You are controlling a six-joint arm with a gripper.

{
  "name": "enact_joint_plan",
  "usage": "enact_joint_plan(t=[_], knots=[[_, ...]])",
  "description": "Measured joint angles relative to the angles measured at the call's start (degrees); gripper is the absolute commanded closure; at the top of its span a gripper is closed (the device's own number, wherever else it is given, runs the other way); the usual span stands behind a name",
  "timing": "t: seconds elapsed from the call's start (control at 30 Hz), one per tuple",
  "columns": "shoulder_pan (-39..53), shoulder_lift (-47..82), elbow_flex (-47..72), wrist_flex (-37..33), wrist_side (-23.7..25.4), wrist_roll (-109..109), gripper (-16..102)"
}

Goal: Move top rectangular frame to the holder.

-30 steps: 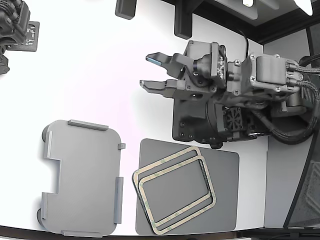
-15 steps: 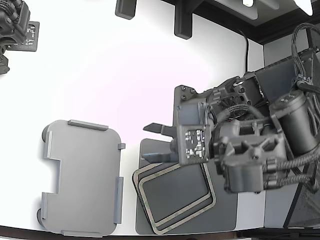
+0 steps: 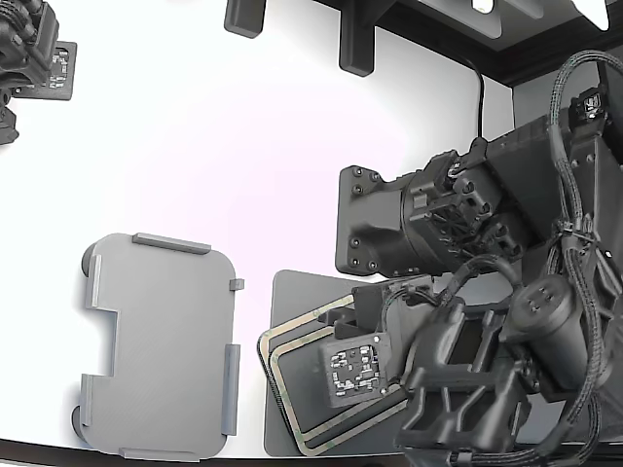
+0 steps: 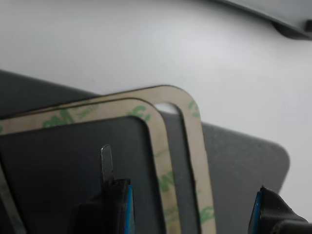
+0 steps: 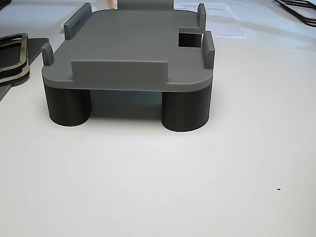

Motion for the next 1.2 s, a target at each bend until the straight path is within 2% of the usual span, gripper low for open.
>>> enact_joint_plan(t=[0.33, 0.43, 0.57, 0.67, 0.8, 1.03, 1.2], knots=[[3.4, -4.4, 1.9, -2.4, -1.2, 1.6, -14], [4.2, -4.7, 4.4, -4.8, -1.3, 2.3, -8], [5.1, -5.8, 6.2, -6.8, -0.8, 2.6, -7], [5.4, -6.0, 7.0, -6.9, -0.8, 2.6, -8], [5.5, -5.7, 8.2, -6.6, -0.8, 2.3, -14], [5.6, -2.5, 12.5, -8.9, -0.3, 0.2, -14], [5.6, -1.8, 14.2, -11.0, 0.2, -1.1, -2]])
